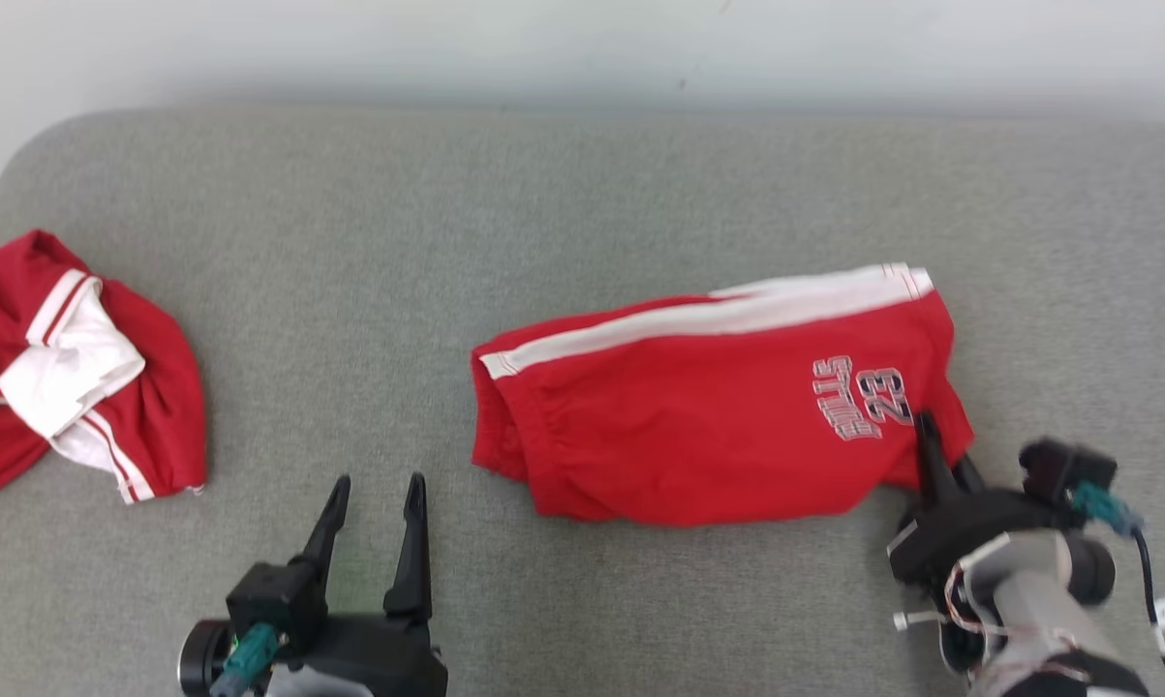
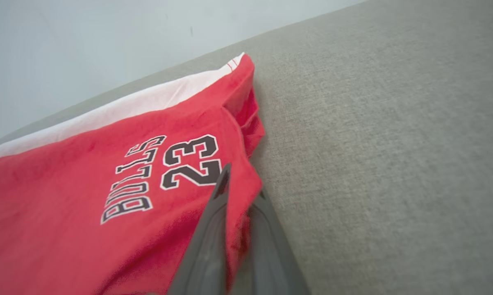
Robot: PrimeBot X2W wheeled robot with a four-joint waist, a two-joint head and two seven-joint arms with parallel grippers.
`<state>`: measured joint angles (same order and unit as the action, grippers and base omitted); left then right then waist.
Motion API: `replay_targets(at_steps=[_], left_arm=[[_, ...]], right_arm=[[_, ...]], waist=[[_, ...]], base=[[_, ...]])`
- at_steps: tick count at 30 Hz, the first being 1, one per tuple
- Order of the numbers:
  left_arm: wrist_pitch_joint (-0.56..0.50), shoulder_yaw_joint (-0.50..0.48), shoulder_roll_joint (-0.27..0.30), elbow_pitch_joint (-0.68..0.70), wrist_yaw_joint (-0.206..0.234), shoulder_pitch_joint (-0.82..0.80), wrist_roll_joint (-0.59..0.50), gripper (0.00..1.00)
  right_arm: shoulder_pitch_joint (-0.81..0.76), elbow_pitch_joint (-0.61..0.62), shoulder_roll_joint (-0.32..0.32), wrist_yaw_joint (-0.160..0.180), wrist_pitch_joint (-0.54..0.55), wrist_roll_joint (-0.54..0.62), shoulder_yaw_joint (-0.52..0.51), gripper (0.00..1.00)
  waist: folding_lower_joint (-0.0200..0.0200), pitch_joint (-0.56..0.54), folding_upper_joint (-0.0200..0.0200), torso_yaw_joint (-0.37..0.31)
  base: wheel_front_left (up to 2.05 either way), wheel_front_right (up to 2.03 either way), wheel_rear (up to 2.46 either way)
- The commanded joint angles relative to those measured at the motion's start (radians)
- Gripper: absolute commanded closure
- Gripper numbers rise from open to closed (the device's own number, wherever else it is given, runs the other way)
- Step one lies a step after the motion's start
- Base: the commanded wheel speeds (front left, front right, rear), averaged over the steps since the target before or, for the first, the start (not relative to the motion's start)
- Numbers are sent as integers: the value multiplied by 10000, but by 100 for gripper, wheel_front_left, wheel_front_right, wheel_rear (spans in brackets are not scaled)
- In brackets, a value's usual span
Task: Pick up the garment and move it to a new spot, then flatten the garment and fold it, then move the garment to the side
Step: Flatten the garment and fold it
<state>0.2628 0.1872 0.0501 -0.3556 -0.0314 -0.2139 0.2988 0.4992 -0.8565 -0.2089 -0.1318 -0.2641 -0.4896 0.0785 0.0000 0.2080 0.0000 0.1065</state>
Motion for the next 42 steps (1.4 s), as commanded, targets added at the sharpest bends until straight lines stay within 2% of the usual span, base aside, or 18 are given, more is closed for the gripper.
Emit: replay_targets(at_steps=[1,11,24,28,35,42], left_arm=[[31,-37,3,-44,-25,209,-86,0],[31,-201,3,-119,-237,1104,-337,0],[29,-60,3,-7,-227,1128,-406,0],[31,-27,3,26,-214,1132,-346,0],[31,52,3,-1,-170,1218,-209,0],[29,194,3,-73,-176,1185,-120,0]], right_arm=[[-318,101,79,23,0,49,-167,100],[-1708,976,494,23,-2,474,-1148,100],[-1563,1381,661,23,0,1077,-1423,100],[-1506,2010,762,23,-2,1304,-1026,100],[-1501,3326,928,23,0,1354,767,100],[-1412,3576,1101,23,0,1110,2190,100]], waist=[[0,-336,0,-207],[0,-1094,0,-488],[0,-1108,0,-469],[0,-1127,0,-444],[0,-1152,0,-315],[0,-1203,0,-2]], base=[[0,0,0],[0,0,0],[0,0,0],[0,0,0],[0,0,0],[0,0,0]])
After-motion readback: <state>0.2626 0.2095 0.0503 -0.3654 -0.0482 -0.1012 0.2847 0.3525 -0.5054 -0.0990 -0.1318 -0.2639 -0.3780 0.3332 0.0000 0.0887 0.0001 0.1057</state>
